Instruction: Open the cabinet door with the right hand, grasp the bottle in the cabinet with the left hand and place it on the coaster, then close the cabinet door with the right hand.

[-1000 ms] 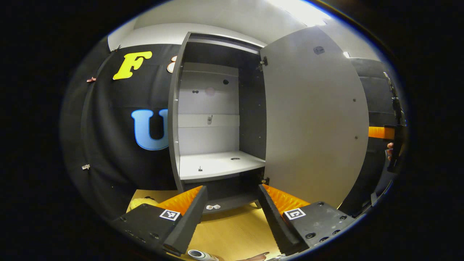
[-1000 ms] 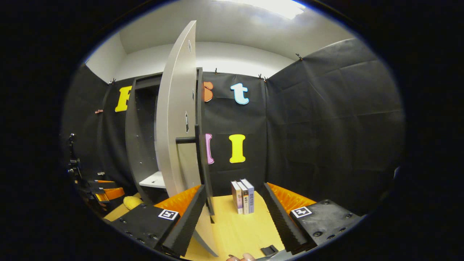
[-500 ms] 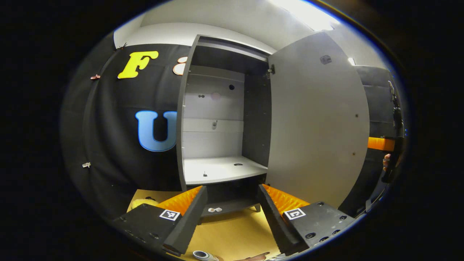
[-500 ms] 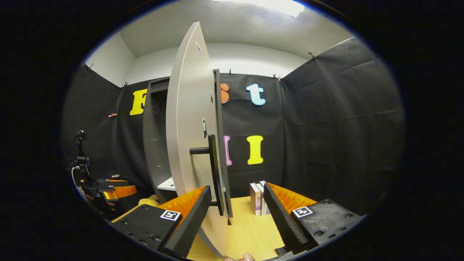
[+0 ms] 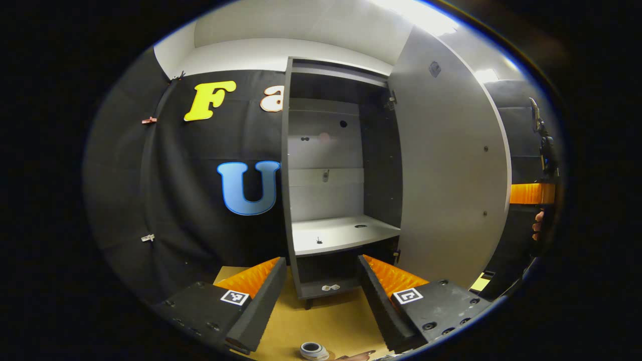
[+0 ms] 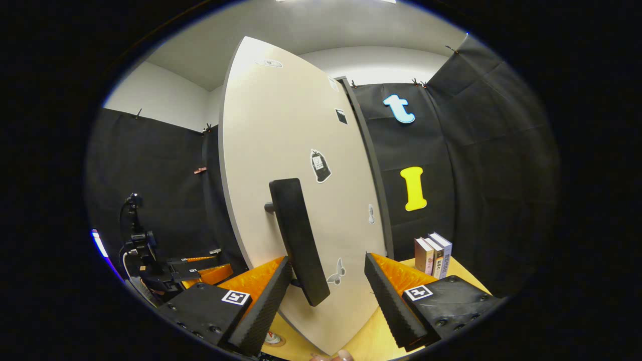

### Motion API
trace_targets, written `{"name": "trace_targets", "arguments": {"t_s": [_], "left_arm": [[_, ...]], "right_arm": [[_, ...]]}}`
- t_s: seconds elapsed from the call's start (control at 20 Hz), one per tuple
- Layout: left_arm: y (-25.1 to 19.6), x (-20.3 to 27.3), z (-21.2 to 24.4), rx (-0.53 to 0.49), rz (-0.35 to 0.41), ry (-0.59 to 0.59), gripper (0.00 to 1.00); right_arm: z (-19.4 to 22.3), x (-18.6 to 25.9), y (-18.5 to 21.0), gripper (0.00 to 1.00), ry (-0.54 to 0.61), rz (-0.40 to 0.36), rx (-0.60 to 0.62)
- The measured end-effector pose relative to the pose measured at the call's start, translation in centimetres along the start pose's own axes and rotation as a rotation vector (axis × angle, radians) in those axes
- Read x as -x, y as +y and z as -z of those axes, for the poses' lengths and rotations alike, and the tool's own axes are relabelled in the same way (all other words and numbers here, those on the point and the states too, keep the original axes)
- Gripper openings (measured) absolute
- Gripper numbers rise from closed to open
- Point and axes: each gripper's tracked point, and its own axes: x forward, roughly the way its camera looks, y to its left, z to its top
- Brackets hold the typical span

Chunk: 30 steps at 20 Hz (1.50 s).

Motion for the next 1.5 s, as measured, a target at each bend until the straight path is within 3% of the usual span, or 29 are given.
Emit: {"name": "trace_targets", "arguments": {"t_s": [0.3, 0.35, 0.4, 0.55, 0.85, 1.05, 1.4, 1.5], "left_arm": [[2.8, 1.8, -0.6, 0.016, -0.101, -0.012, 0.89], [3.3, 2.1, -0.7, 0.018, -0.120, -0.018, 0.89], [3.7, 2.5, -0.7, 0.022, -0.137, -0.022, 0.89], [4.7, 3.5, -0.6, 0.037, -0.170, -0.021, 0.89], [7.1, 5.2, -0.8, 0.035, -0.242, -0.008, 0.89], [6.1, 4.6, -1.4, 0.043, -0.202, -0.012, 0.89], [-0.2, 1.2, -2.9, 0.012, -0.024, -0.029, 0.89], [-2.4, 0.3, -3.3, 0.014, 0.018, -0.039, 0.96]], "right_arm": [[1.4, -4.4, 4.9, 0.96, 0.048, -0.109, -0.034], [1.8, -5.3, 5.8, 1.00, 0.052, -0.127, -0.025], [2.1, -6.2, 6.7, 0.96, 0.053, -0.145, -0.017], [3.0, -9.9, 9.3, 0.97, 0.057, -0.184, 0.002], [3.5, -12.9, 11.4, 1.00, 0.066, -0.236, 0.010], [2.1, -11.5, 7.7, 0.99, 0.023, -0.133, 0.102], [0.2, -7.4, -0.1, 0.98, -0.005, 0.098, 0.204], [0.0, -7.0, -1.8, 0.98, -0.002, 0.131, 0.216]]}}
